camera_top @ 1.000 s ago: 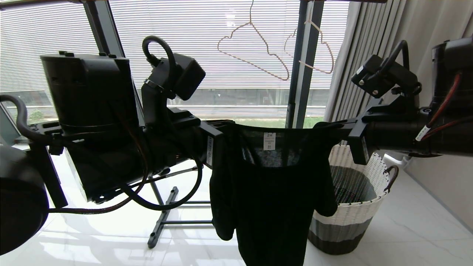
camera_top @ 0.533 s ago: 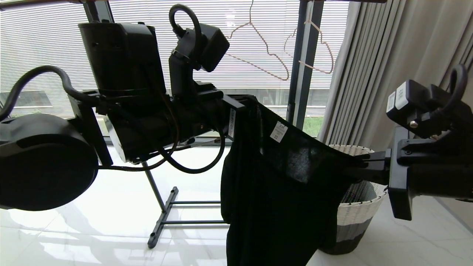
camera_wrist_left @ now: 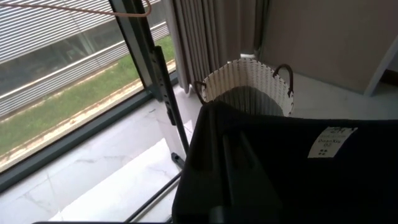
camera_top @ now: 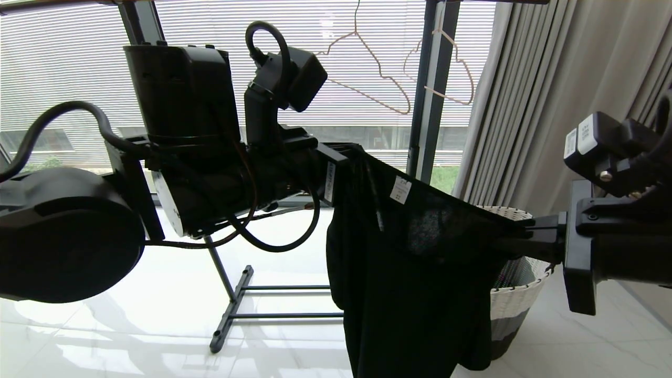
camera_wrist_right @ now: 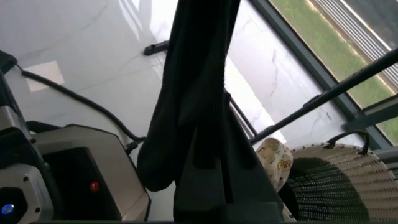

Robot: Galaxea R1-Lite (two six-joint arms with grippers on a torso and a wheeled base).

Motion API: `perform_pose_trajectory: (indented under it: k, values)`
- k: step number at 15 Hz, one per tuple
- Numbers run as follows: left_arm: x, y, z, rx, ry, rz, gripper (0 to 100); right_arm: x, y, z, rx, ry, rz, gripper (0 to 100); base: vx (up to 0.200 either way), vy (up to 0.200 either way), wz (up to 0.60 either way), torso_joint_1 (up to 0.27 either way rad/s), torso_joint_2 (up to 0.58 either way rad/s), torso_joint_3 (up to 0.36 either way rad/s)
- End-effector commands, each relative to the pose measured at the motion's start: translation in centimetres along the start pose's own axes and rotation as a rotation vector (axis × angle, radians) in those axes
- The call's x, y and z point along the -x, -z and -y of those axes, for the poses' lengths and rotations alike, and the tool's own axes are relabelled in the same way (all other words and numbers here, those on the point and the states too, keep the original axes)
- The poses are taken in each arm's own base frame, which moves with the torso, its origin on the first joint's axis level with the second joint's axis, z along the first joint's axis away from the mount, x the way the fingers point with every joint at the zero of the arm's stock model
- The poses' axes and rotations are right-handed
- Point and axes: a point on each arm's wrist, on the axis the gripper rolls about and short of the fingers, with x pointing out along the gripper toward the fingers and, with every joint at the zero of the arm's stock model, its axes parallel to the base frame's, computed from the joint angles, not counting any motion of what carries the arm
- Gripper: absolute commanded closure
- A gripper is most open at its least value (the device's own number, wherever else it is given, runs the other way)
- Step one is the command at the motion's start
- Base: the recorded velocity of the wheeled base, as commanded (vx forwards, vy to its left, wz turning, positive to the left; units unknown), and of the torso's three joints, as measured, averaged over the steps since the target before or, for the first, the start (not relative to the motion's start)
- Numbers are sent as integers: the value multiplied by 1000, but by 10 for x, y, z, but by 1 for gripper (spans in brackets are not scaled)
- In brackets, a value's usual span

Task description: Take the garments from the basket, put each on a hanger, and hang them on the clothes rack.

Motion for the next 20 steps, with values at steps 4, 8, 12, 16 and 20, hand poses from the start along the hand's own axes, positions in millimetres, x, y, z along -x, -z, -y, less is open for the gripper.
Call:
perform_pose_trajectory:
  k: [4, 8, 12, 16, 20]
  values:
    - [65, 4, 12, 115, -13, -62, 100, -22, -21, 49, -42, 97, 37, 100, 0, 0, 0, 0, 0, 0]
    - [94, 17, 42, 172, 42, -216, 100, -44, -34, 62, -38, 89, 53, 100, 0, 0, 0, 0, 0, 0]
    - [84, 23, 72, 155, 40, -265, 100, -52, -44, 68, -29, 91, 77, 100, 0, 0, 0, 0, 0, 0]
    - [85, 19, 69, 156, 32, -250, 100, -51, -44, 67, -30, 90, 74, 100, 0, 0, 0, 0, 0, 0]
    - [74, 5, 26, 124, -95, -181, 100, -26, -38, 55, -48, 63, 12, 100, 0, 0, 0, 0, 0, 0]
